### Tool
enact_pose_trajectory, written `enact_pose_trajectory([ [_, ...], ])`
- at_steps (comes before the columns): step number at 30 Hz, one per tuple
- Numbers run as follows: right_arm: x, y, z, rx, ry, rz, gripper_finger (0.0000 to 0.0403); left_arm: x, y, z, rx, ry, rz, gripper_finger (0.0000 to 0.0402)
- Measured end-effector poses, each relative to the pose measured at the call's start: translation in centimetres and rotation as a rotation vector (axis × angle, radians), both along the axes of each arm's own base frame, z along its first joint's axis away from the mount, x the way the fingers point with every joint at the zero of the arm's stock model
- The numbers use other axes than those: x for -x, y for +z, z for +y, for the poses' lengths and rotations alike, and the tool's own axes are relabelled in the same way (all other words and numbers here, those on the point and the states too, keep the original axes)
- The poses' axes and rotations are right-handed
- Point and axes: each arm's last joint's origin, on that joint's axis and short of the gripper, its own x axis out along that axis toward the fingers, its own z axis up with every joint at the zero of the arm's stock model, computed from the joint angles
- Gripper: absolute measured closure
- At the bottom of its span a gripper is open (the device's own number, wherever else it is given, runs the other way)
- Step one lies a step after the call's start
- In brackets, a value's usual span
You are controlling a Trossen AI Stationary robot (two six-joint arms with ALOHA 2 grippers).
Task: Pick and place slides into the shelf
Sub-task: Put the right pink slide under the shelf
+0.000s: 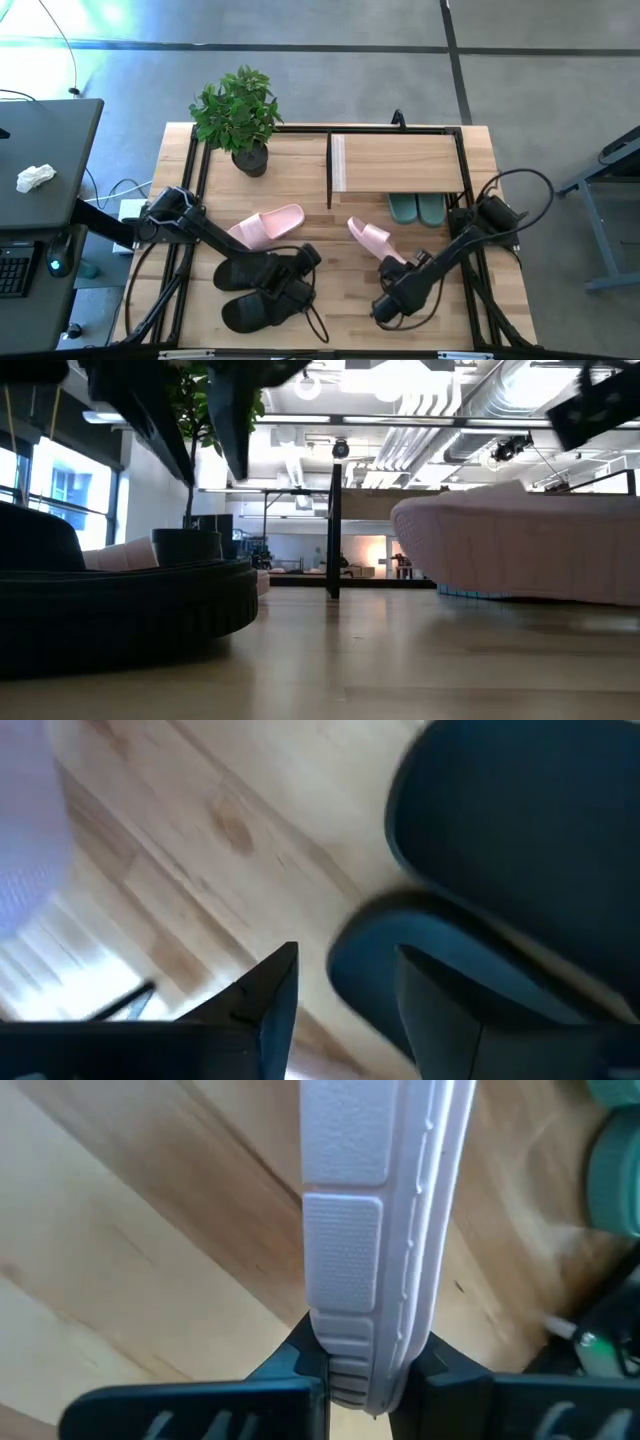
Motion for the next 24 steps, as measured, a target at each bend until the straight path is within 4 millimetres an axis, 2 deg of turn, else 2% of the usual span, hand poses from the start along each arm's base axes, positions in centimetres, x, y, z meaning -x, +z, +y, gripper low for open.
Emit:
enact_pose_trajectory([
  [4,-0.8,0.0,-1.0,-0.003,-0.038,-0.001,0.0373,-0.5,-1.6,-0.1,0.007,-0.027,-0.083,0.0259],
  [7,-1.2,0.0,-1.5,-0.007,-0.048,0.000,0.0372,-1.3,-2.1,-0.3,-0.004,-0.036,-0.202,0.0265],
  [14,-2.5,-0.3,-2.0,-0.065,-0.007,-0.051,0.0362,-3.7,-1.5,-0.3,-0.020,-0.042,-0.523,0.0280],
  [20,-2.8,-0.3,-2.0,-0.083,0.005,-0.070,0.0350,-5.6,-1.9,2.1,-0.021,0.013,-0.609,0.0287],
  [24,-2.8,-0.3,-2.0,-0.083,0.004,-0.070,0.0349,-6.7,-4.0,3.9,-0.040,0.052,-0.577,0.0287],
])
